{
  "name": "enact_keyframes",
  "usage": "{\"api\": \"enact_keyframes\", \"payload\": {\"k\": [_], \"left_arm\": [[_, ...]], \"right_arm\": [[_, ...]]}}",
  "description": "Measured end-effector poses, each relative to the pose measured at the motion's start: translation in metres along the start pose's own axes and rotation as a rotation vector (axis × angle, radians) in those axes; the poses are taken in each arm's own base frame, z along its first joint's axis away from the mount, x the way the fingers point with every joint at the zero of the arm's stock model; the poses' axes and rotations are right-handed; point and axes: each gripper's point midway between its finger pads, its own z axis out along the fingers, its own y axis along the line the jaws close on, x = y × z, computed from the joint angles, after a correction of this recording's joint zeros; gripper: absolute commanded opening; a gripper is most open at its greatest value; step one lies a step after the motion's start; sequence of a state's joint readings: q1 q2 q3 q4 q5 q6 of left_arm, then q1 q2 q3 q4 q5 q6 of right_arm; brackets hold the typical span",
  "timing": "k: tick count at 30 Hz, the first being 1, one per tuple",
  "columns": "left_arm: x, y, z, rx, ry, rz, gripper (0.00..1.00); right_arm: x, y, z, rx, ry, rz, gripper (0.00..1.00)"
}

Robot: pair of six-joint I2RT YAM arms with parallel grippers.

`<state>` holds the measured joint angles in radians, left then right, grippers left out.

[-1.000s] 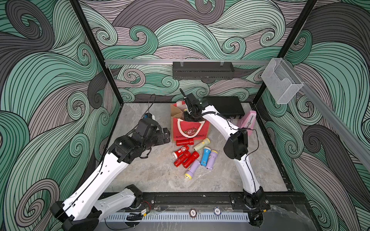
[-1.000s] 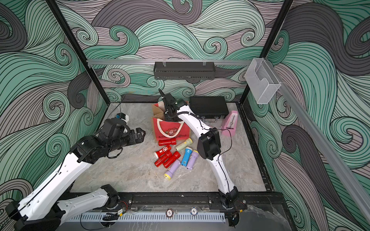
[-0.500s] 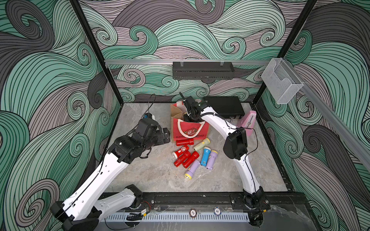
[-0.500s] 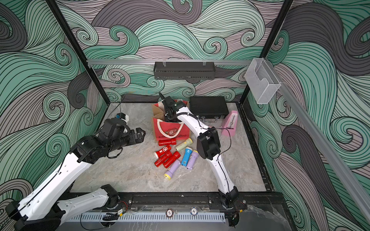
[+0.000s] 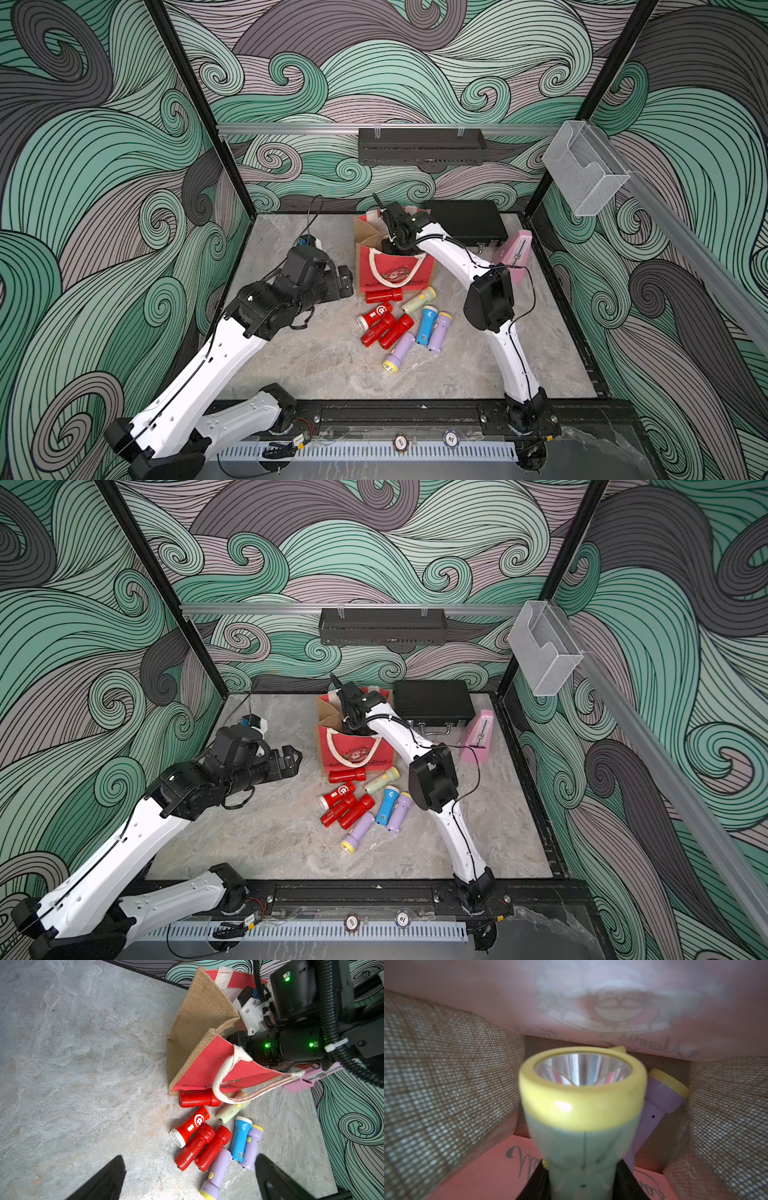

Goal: Put the flashlights into the tote bags
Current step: Place the flashlight in the canvas bag.

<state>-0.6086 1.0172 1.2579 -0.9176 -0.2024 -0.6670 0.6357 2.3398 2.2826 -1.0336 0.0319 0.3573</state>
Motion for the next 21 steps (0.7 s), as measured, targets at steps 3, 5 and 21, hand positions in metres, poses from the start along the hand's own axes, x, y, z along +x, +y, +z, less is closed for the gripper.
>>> {"api": "enact_keyframes", "payload": {"k": [3, 5, 21], "left_arm": [[-0.001, -0.001, 0.000, 0.003, -0.004, -0.002, 0.99], [-0.002, -0.001, 0.000, 0.006, -0.007, -0.002, 0.99], [-0.005, -0.010, 0.015, 0.002, 0.015, 0.010, 0.99]], "right_arm": [[-0.005, 0.000, -0.010, -0.001, -0.026, 0.002, 0.58], [-0.009, 0.001, -0.020, -0.004, -0.047, 0.007, 0.64], [-0.035, 0.008, -0.125, -0.060, -0.250, 0.024, 1.00]]}}
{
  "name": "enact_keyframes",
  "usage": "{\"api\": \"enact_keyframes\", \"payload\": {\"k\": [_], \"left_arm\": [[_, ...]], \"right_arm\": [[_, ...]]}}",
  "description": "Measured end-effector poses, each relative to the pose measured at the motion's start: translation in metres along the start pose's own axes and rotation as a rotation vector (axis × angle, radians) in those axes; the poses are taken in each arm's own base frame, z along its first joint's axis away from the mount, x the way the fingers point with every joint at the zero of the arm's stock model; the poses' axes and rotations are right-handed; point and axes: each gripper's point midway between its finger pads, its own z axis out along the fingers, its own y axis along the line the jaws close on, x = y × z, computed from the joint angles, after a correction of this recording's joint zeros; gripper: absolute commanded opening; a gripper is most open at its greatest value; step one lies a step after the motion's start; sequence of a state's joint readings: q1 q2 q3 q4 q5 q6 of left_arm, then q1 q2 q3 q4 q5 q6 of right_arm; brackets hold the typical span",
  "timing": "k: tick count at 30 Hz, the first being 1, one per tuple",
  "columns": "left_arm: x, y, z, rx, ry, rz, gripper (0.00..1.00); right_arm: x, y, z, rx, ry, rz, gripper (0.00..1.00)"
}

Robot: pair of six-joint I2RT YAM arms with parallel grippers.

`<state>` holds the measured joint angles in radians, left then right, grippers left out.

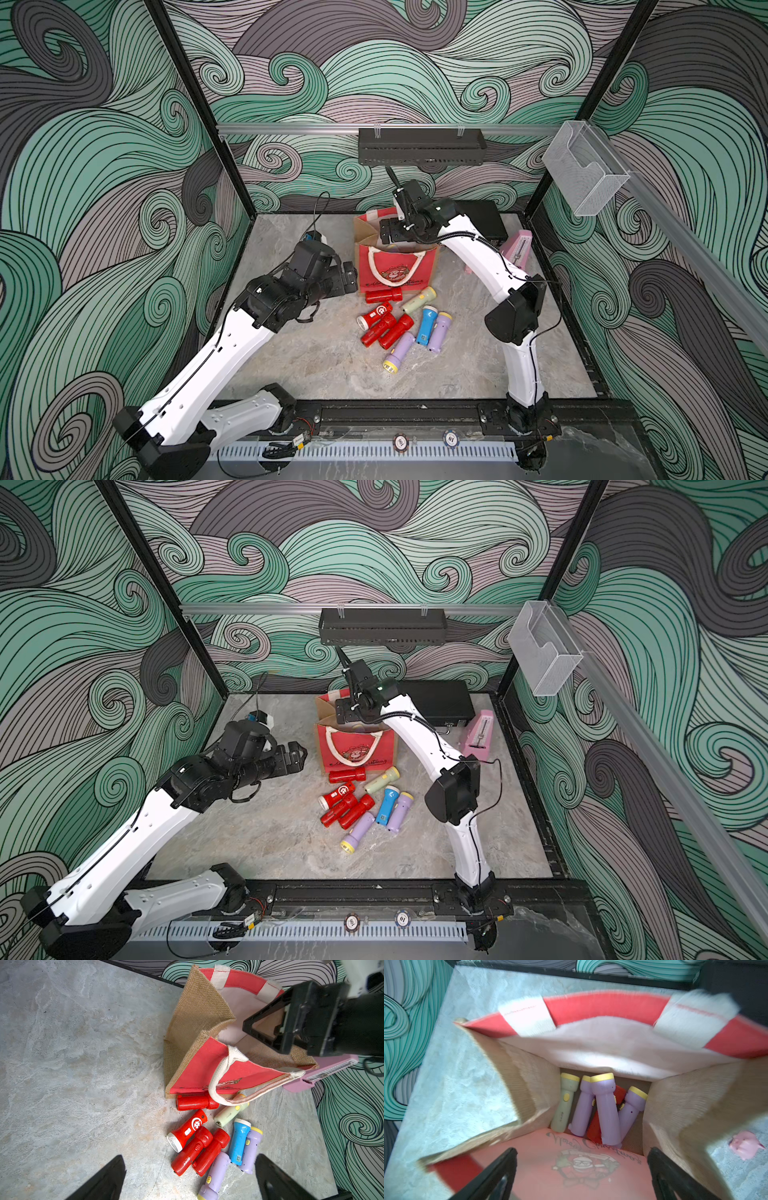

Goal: Put the flashlights into the tote bags
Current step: Place the flashlight in the canvas bag, then pick up the flashlight from the center of the board.

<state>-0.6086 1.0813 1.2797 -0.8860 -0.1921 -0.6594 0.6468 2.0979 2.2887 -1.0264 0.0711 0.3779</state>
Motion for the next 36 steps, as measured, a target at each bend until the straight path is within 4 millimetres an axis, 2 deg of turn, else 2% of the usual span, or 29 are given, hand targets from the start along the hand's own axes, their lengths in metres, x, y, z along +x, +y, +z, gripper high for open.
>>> {"api": "enact_keyframes", "payload": {"k": [7, 11, 14, 19, 23, 31, 36], "left_arm": [[-0.007, -0.008, 0.004, 0.027, -0.021, 0.007, 0.98], [-0.007, -0.013, 0.009, 0.041, -0.014, 0.027, 0.99], [-0.004, -0.017, 0.018, 0.044, 0.015, 0.055, 0.99], [0.000, -0.024, 0.030, 0.057, 0.052, 0.091, 0.99], [0.001, -0.030, 0.034, 0.081, 0.064, 0.100, 0.99], [0.010, -0.034, 0.042, 0.120, 0.091, 0.102, 0.99], [0.020, -0.034, 0.044, 0.136, 0.126, 0.140, 0.99]], "right_arm": [[-0.009, -0.002, -0.050, -0.007, -0.053, 0.009, 1.00], [-0.004, -0.006, -0.079, 0.002, -0.069, 0.016, 1.00], [0.007, -0.012, -0.100, 0.011, -0.067, 0.024, 1.00], [0.035, -0.023, -0.126, 0.036, -0.045, 0.040, 1.00], [0.069, -0.036, -0.134, 0.075, 0.002, 0.058, 0.99], [0.130, -0.061, -0.133, 0.135, 0.103, 0.130, 0.99], [0.180, -0.075, -0.121, 0.167, 0.210, 0.169, 0.99]]}}
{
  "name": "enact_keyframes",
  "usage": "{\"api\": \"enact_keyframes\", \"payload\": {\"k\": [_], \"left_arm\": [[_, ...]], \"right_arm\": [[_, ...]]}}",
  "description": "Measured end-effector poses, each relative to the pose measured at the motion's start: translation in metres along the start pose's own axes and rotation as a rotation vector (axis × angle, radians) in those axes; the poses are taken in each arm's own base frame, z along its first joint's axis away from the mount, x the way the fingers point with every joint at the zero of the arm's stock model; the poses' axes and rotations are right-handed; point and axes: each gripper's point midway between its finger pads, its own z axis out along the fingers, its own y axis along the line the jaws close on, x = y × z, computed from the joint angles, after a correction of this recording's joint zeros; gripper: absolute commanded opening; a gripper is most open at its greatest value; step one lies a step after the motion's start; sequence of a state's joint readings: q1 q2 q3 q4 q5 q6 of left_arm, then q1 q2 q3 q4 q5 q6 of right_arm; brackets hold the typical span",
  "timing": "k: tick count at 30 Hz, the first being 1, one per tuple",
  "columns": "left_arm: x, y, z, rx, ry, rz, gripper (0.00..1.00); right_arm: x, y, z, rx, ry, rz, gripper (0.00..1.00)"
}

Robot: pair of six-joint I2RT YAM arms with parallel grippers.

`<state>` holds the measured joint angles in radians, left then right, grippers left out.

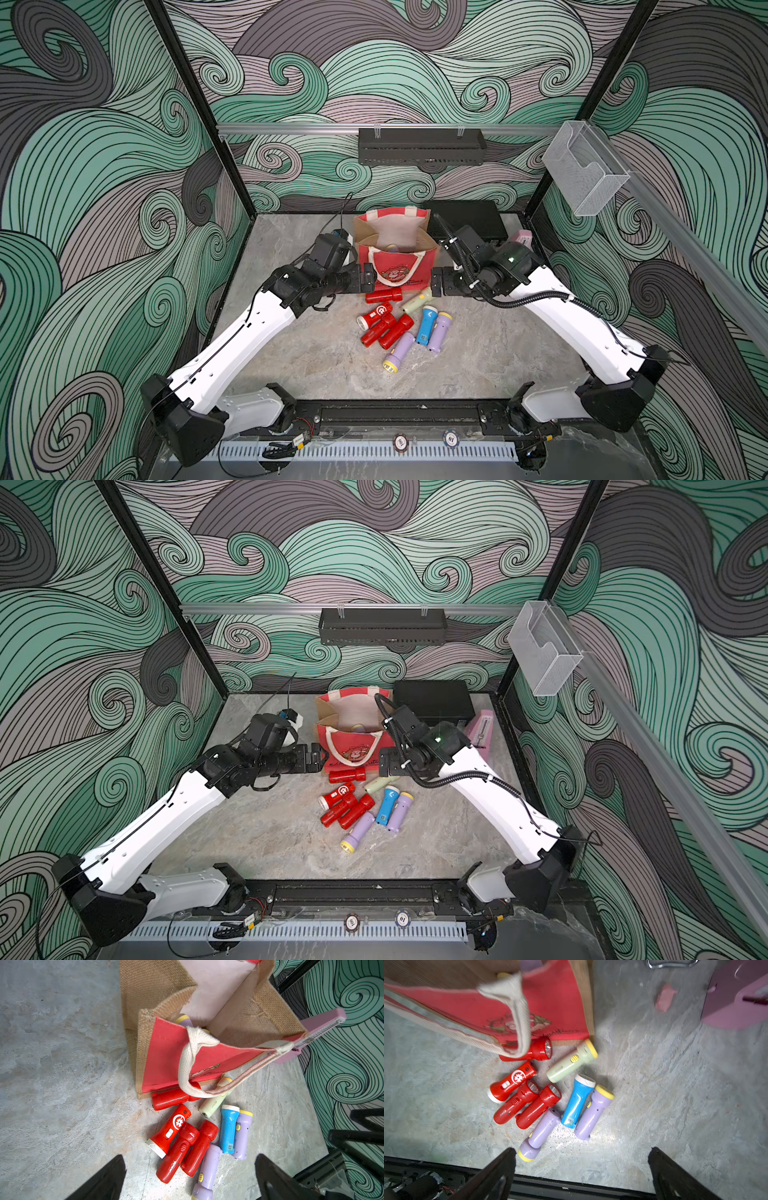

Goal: Put the flashlights into the tote bags
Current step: Pick up the flashlight from the center of the board.

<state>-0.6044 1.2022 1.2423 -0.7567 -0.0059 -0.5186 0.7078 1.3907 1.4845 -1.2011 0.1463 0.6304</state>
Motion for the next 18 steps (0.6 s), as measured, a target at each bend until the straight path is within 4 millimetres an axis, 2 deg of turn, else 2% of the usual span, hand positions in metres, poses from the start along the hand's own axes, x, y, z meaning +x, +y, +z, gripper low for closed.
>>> {"api": "enact_keyframes", "payload": {"k": [3, 10, 14, 18], "left_arm": [[0.018, 0.004, 0.008, 0.008, 0.055, 0.026, 0.98], [0.077, 0.023, 0.029, -0.008, 0.226, 0.030, 0.98], [0.099, 0.031, 0.031, -0.011, 0.285, 0.025, 0.99], [0.104, 0.033, 0.029, -0.012, 0.296, 0.025, 0.99]], "right_arm": [[0.026, -0.010, 0.021, 0.017, 0.063, 0.025, 1.00], [0.087, -0.035, 0.076, 0.043, 0.207, 0.101, 1.00], [0.103, -0.037, 0.100, 0.038, 0.257, 0.130, 0.99], [0.112, -0.041, 0.119, 0.019, 0.281, 0.165, 0.97]]}}
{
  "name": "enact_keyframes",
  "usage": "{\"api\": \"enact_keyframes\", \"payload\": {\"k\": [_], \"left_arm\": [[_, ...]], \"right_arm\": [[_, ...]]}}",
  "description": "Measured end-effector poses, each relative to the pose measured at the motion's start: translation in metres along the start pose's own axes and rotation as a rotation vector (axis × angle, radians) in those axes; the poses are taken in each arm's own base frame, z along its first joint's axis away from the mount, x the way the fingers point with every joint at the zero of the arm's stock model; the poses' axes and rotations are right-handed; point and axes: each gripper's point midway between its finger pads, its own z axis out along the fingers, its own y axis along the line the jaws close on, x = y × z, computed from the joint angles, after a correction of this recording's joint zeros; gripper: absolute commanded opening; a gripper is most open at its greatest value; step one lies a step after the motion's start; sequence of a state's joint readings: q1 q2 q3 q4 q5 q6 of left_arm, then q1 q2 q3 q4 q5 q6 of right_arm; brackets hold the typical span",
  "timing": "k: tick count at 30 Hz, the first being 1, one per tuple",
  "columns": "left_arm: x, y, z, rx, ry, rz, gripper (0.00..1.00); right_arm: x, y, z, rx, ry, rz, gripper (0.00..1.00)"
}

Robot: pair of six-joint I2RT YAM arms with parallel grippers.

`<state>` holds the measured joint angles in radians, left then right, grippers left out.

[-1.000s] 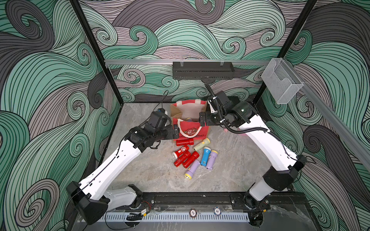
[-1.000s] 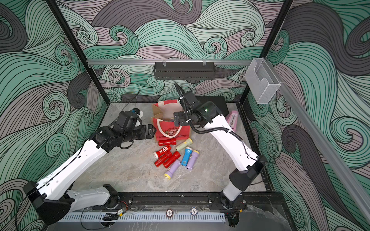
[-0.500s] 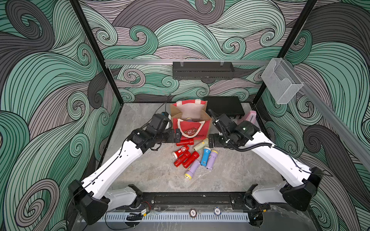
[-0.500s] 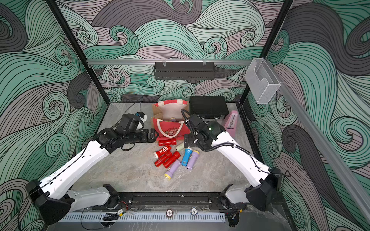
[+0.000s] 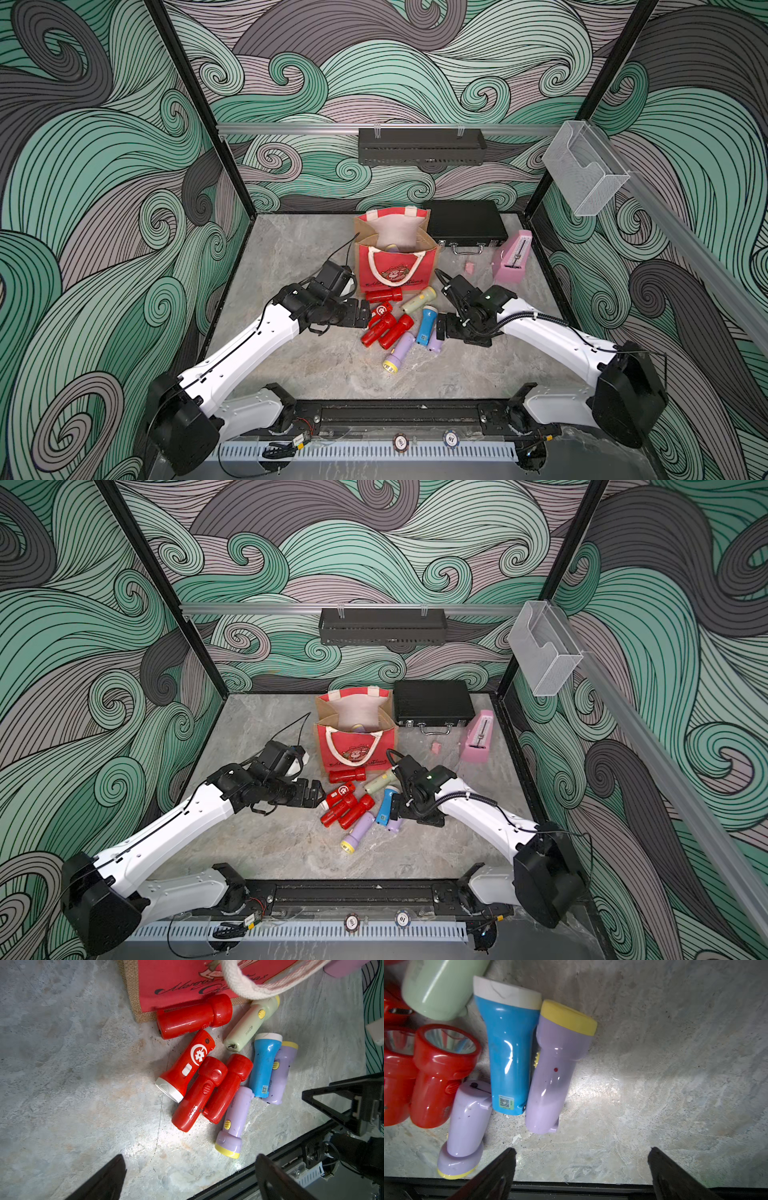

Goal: Put the flashlights into the tote bags
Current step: Pick up the flashlight from the center of the board.

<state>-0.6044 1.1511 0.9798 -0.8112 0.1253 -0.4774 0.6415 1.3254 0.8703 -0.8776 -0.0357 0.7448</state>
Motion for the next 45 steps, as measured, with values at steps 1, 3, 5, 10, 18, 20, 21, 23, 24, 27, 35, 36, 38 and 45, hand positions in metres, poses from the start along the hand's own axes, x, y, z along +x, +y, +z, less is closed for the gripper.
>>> {"api": "enact_keyframes", "payload": {"k": [1, 3, 5, 10, 18, 20, 21, 23, 24, 27, 35, 36, 38, 45], "left_arm": [[0.000, 0.000, -0.001, 0.002, -0.003, 0.000, 0.99], [0.000, 0.000, -0.001, 0.003, -0.004, 0.001, 0.99], [-0.001, 0.000, -0.001, 0.003, -0.004, 0.000, 0.99], [-0.001, -0.001, -0.001, 0.006, -0.006, 0.000, 0.99], [-0.002, -0.003, -0.007, 0.015, -0.024, -0.001, 0.99], [-0.003, -0.003, -0.009, 0.019, -0.034, 0.000, 0.99], [-0.003, -0.003, -0.010, 0.020, -0.036, 0.000, 0.99], [-0.004, -0.003, -0.012, 0.021, -0.046, 0.001, 0.98], [-0.004, -0.003, -0.013, 0.021, -0.050, 0.001, 0.99], [-0.006, -0.003, -0.016, 0.023, -0.064, 0.002, 0.99], [-0.011, -0.003, -0.023, 0.022, -0.106, 0.001, 0.99], [-0.011, -0.003, -0.023, 0.020, -0.109, 0.000, 0.99], [-0.012, -0.002, -0.023, 0.017, -0.114, -0.001, 0.99], [-0.015, -0.001, -0.023, 0.009, -0.127, -0.001, 0.99]], "right_arm": [[0.000, -0.002, 0.003, -0.001, 0.003, 0.010, 0.96], [-0.003, -0.004, 0.008, -0.010, 0.001, 0.028, 0.95], [-0.009, -0.004, 0.011, -0.027, -0.010, 0.049, 0.94], [-0.023, -0.002, 0.020, -0.047, -0.020, 0.072, 0.92], [-0.028, 0.008, 0.041, -0.068, 0.011, 0.060, 0.87], [-0.029, 0.009, 0.044, -0.070, 0.014, 0.059, 0.85], [-0.030, 0.010, 0.045, -0.070, 0.015, 0.057, 0.85], [-0.030, 0.010, 0.048, -0.068, 0.019, 0.056, 0.83], [-0.031, 0.010, 0.049, -0.066, 0.022, 0.055, 0.82], [-0.031, 0.010, 0.054, -0.058, 0.033, 0.052, 0.78], [-0.030, 0.008, 0.063, -0.034, 0.059, 0.044, 0.70], [-0.029, 0.008, 0.063, -0.032, 0.059, 0.044, 0.69], [-0.029, 0.007, 0.063, -0.028, 0.057, 0.045, 0.67], [-0.025, -0.001, 0.062, -0.011, 0.045, 0.038, 0.57]]}}
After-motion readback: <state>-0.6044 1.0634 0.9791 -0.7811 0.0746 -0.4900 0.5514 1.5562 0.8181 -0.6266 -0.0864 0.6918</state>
